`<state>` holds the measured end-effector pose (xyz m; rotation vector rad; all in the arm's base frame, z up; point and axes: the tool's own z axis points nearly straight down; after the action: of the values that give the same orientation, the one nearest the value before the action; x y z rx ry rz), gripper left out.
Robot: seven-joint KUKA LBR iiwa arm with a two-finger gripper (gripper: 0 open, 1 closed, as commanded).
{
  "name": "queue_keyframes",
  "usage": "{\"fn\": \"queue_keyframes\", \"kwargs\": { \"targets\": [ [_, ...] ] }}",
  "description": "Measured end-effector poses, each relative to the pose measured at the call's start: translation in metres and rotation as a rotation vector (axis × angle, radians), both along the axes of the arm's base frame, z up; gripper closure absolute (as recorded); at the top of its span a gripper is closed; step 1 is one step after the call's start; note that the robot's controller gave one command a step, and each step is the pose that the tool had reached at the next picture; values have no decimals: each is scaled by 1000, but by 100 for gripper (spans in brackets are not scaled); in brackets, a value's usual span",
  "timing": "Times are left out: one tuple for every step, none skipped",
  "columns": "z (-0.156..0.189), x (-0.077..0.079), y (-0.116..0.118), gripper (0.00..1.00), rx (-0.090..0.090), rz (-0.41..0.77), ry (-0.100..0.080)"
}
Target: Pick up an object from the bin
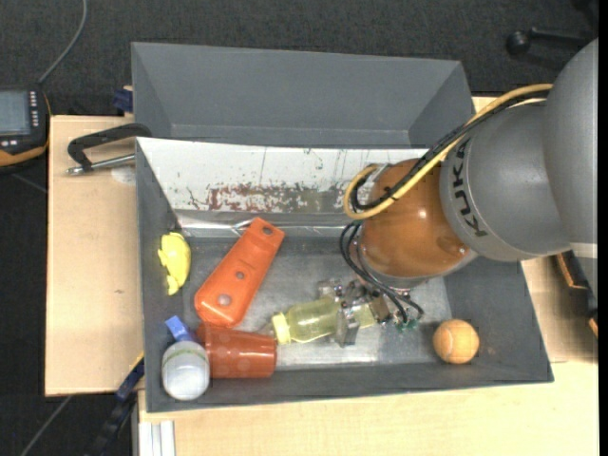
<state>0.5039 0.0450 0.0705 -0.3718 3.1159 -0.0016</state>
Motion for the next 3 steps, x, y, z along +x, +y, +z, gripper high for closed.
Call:
{"fn": "queue_keyframes", "kwargs": {
  "targets": [
    [0,0,0,100,0,0,0],
    [9,2,-4,100,1,9,-4],
    [20,7,-13,100,1,28,-4]
  ]
}}
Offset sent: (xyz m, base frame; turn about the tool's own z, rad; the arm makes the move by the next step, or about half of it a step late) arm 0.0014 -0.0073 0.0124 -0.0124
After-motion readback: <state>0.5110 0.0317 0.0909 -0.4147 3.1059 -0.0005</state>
